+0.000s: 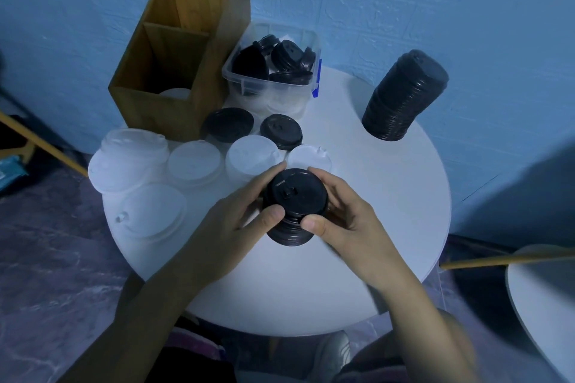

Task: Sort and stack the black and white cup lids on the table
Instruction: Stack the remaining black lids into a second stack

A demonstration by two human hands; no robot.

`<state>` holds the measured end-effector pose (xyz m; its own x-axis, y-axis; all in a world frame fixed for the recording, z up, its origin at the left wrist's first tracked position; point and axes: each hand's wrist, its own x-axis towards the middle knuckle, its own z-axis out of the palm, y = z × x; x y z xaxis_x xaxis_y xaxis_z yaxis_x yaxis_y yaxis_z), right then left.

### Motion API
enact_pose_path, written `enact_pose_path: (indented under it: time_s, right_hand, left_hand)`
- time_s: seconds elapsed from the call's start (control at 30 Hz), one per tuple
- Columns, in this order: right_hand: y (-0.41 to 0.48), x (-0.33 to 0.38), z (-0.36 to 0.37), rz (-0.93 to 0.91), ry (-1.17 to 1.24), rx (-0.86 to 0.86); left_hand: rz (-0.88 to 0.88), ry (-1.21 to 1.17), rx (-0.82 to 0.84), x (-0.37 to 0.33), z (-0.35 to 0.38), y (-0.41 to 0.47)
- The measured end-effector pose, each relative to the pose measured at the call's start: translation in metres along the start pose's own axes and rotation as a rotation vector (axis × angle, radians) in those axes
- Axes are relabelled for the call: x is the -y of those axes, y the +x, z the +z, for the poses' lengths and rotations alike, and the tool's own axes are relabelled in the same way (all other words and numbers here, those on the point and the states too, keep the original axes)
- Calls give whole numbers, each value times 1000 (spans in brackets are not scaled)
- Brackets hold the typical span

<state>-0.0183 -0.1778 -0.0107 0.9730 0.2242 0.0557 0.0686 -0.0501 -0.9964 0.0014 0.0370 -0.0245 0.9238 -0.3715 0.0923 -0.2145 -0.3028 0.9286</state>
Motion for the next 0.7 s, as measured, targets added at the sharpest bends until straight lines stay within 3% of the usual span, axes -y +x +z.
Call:
enact_pose_path:
  time_s: [0.37,0.7]
  right_hand:
    - [2,2,0,17,-12,27]
    - [10,-9,6,30,38,80]
  left_hand:
    - [-16,53,36,-2,-3,-7]
    - [-31,58,-36,3,-3,-14]
